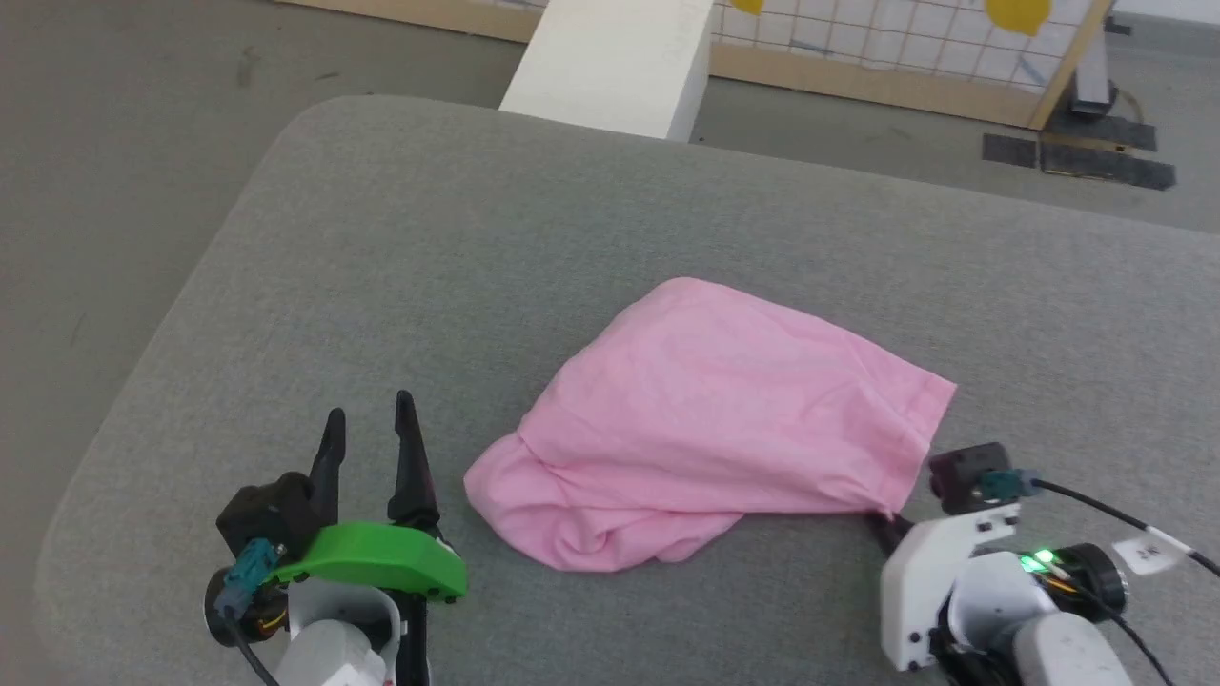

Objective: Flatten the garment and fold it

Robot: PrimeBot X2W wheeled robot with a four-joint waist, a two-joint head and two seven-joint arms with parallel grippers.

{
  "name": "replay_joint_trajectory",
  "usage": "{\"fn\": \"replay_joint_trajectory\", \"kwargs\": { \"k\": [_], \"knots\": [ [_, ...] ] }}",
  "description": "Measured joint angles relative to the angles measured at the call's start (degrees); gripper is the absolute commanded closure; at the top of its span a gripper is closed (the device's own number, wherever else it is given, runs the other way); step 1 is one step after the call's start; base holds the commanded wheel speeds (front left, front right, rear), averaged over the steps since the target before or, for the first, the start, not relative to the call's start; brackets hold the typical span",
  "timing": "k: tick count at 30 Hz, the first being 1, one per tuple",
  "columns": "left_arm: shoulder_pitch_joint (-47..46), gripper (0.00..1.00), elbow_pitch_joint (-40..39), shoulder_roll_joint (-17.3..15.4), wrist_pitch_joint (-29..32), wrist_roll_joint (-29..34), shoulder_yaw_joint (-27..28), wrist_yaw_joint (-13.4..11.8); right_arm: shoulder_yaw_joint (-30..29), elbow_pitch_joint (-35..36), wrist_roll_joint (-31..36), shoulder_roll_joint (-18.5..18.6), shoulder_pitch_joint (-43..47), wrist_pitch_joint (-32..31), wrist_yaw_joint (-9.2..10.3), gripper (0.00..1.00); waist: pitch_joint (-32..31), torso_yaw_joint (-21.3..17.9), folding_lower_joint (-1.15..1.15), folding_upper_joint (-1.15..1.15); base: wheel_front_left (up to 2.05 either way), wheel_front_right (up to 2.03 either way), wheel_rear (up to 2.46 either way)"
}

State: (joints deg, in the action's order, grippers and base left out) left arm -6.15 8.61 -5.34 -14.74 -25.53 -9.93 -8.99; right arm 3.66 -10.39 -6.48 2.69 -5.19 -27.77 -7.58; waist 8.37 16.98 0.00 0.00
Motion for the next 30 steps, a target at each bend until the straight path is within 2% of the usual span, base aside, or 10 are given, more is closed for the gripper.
{"fn": "replay_joint_trajectory", "kwargs": {
  "k": [3,4,9,12,17,18,19,25,30],
  "knots": [
    [0.22,0.0,0.01,0.26,0.0,1.38,0.92,0.81,-3.65,2.8,0.0,0.02,1.81,1.14,0.01,1.0,-0.51,-1.65,0.0,0.0,0.0,0.0,0.0],
    [0.41,0.0,0.2,0.45,-0.01,2.25,1.66,1.68,-8.94,6.06,1.2,0.0,4.14,1.4,0.0,1.0,-1.14,-3.66,0.0,0.0,0.0,0.0,0.0],
    [0.57,0.0,1.13,0.77,-0.04,2.88,2.05,2.56,-19.57,10.54,3.44,0.13,8.47,1.44,0.01,1.0,-2.15,-7.5,0.0,0.0,0.0,0.0,0.0],
    [0.65,0.0,2.0,0.9,-0.04,3.14,1.83,3.15,-24.82,11.15,4.95,0.12,10.21,1.25,0.0,1.0,-2.66,-10.12,0.0,0.0,0.0,0.0,0.0],
    [0.6,0.0,3.53,1.15,-0.03,3.27,0.2,4.67,-28.61,9.0,4.94,0.14,11.7,2.79,0.0,1.0,-3.39,-14.05,0.0,0.0,0.0,0.0,0.0],
    [0.57,0.0,3.78,1.21,0.04,3.26,-0.15,5.0,-28.47,8.57,4.46,0.13,11.75,3.66,0.0,0.58,-3.51,-14.69,0.0,0.0,0.0,0.0,0.0],
    [0.5,0.0,4.07,1.33,0.44,3.23,-0.94,5.55,-28.16,7.97,3.63,0.15,11.76,5.1,0.0,0.0,-3.69,-15.67,0.0,0.0,0.0,0.0,0.0],
    [-1.69,0.0,6.14,1.85,4.1,2.23,-7.02,8.5,-23.88,6.84,-0.03,0.14,11.75,13.04,0.01,0.0,-4.34,-19.68,0.0,0.0,0.0,0.0,0.0],
    [-8.23,0.0,10.87,2.22,10.31,1.78,-12.54,8.92,-19.64,6.97,-0.24,0.14,11.27,18.31,0.01,0.0,-4.21,-22.46,0.0,0.0,0.0,0.0,0.0]
  ]
}}
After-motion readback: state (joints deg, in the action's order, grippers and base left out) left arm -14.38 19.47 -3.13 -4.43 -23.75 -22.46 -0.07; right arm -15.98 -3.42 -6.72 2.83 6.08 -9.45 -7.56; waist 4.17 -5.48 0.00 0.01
